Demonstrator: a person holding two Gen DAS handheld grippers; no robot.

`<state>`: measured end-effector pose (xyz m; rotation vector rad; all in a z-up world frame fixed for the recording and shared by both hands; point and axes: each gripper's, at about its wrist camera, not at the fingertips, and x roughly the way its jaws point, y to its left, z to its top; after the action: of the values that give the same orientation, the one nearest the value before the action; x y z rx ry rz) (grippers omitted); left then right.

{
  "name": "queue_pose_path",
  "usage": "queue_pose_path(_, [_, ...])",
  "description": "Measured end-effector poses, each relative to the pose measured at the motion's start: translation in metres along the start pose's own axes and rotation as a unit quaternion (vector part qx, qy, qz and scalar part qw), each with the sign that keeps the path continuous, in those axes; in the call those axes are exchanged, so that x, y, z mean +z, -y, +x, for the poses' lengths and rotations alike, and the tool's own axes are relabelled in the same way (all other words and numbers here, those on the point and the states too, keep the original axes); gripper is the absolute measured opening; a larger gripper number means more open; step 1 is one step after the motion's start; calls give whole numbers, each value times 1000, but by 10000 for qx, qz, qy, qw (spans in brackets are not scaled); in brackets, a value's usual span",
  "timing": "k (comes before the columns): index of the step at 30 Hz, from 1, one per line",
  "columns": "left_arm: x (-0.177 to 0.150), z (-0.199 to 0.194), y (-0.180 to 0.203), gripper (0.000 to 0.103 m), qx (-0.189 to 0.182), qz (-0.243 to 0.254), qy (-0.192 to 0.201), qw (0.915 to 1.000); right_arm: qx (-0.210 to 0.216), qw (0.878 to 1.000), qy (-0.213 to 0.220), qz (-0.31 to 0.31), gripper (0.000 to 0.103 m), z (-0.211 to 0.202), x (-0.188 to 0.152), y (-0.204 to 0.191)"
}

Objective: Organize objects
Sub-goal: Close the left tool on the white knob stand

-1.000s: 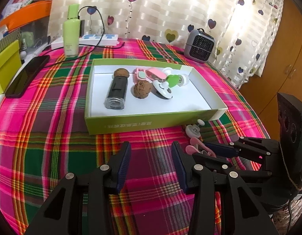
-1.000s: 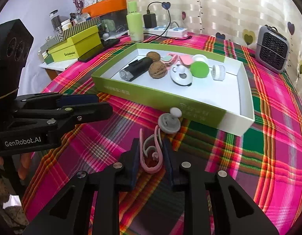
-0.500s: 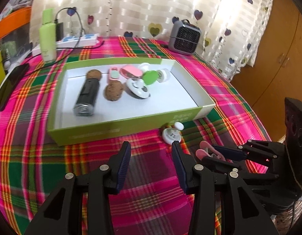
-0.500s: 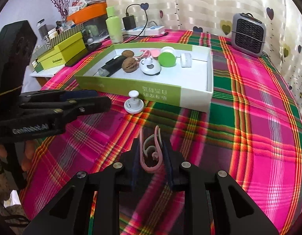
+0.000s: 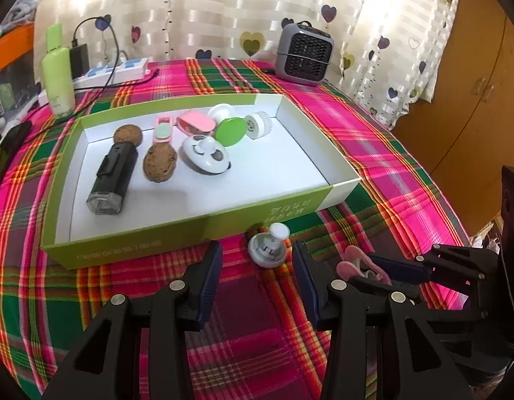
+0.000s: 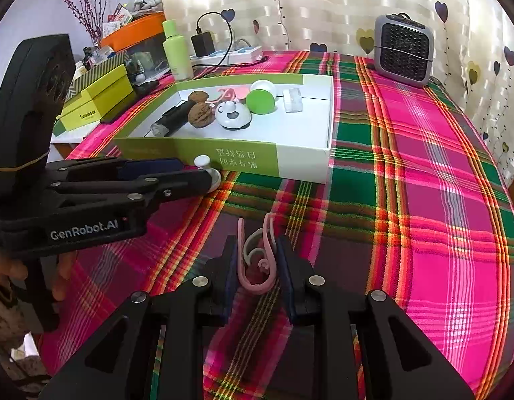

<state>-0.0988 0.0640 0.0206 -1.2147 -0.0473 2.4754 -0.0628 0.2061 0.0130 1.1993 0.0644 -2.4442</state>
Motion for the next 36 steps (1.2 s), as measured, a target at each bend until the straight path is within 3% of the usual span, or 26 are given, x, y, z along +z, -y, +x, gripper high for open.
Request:
queue_pose_path(15, [4,10,7,41,155,107,-43,9998,54,10000,-8,-45,24,0,-1,-1])
queue_pose_path(24, [5,11,7,25,219,121,-14,9997,55,10000,-9,-46,24,0,-2,-1])
queue_pose_path(36, [-1,4,6,24,249,7,76,9997,2,10000,-15,-91,24,0,-2,-3])
